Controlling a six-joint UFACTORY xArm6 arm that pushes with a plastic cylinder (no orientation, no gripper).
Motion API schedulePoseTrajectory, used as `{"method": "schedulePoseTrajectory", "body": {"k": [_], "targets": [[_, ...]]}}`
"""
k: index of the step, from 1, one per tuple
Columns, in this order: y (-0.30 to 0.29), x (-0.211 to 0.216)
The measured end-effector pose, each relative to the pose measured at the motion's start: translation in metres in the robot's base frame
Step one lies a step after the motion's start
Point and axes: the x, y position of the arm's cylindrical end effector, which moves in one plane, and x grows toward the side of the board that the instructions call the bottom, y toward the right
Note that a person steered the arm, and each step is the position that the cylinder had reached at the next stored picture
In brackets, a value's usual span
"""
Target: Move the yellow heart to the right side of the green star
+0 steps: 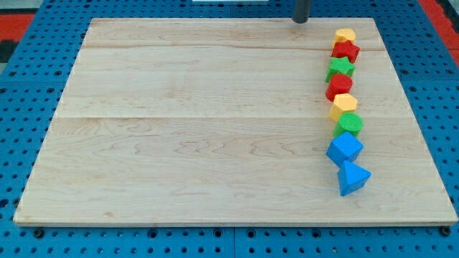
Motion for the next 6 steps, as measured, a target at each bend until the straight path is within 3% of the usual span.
{"method": "schedulePoseTrajectory", "body": {"k": [3,4,6], "targets": [[0.074,0.009],[0.09,0.074],[0.12,0.128]]}}
